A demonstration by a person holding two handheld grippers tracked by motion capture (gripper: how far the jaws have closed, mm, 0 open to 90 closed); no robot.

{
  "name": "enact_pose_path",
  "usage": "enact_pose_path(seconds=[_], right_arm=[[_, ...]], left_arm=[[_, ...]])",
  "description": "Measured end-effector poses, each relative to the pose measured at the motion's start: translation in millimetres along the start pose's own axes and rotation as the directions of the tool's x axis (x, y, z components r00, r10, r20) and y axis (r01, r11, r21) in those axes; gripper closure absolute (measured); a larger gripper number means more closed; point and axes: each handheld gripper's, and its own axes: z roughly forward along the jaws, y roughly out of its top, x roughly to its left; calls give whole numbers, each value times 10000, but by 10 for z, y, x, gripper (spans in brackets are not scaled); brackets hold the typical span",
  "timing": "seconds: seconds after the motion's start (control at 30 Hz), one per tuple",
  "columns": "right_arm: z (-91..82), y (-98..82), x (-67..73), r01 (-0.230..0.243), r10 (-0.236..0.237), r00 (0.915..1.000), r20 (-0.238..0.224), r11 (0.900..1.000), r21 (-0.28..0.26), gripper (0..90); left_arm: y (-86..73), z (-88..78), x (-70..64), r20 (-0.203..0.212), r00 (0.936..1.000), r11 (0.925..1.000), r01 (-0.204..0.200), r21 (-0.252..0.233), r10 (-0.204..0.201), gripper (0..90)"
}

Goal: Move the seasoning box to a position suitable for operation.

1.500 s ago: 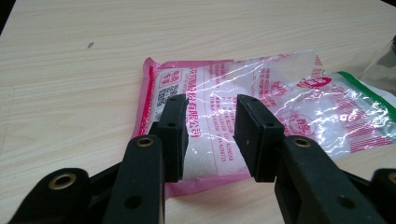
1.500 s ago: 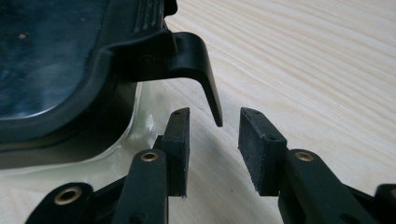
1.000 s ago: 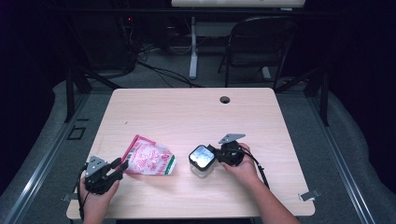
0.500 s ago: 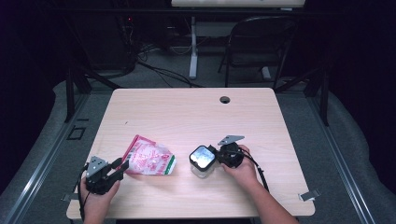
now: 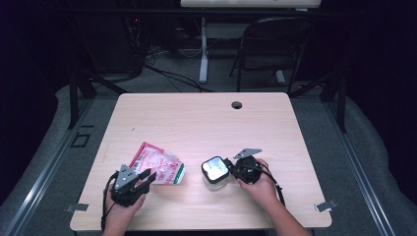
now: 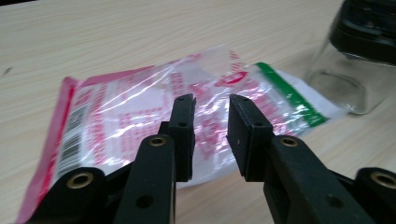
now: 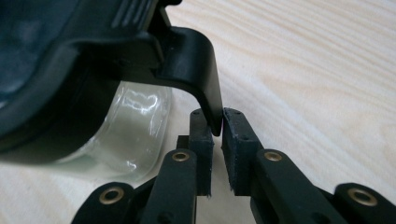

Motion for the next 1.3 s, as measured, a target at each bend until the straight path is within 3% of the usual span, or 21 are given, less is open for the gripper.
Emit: enact_pose_path(seconds=[0.1,0.13,0.33,0.5,0.67,0.83,0.87,1.03,1.2,1.3], right_arm=[[-33,-33,12,-51,51,10000,-43,10000,42,817],[-79,-72,29,-2,2,10000,10,9999,145,812],[-189,-187,103,-20,21,10000,-58,9997,229,793],[-273,-277,163,-162,166,9997,-152,9995,260,778],[-328,-305,190,-420,422,9986,-330,9991,63,756],[-431,-310,181,-1040,1035,9898,-977,9946,8,721],[-435,-308,173,-952,944,9905,-1003,9955,-30,713],[-485,-304,179,-1105,1114,9886,-1017,9938,141,704],[-569,-283,180,-1059,1061,9916,-739,9944,69,685],[-640,-245,179,-1139,1142,9912,-671,9935,83,680]], left_arm=[[39,55,-84,201,9993,9995,-328,46,327,741],[72,103,-150,442,9972,9980,-615,112,609,751],[145,230,-268,966,9897,9939,-1082,202,1058,760],[169,299,-289,1290,9852,9929,-1168,206,1132,771],[180,313,-306,1663,9806,9939,-1081,195,1034,773],[203,332,-307,1892,9775,9947,-1000,245,937,773],[208,338,-306,1904,9775,9949,-977,262,909,773],[252,375,-302,2110,9755,9954,-763,574,626,763],[333,409,-317,2168,9752,9945,-645,823,453,738],[410,438,-316,2270,9739,9949,-266,976,38,714]])
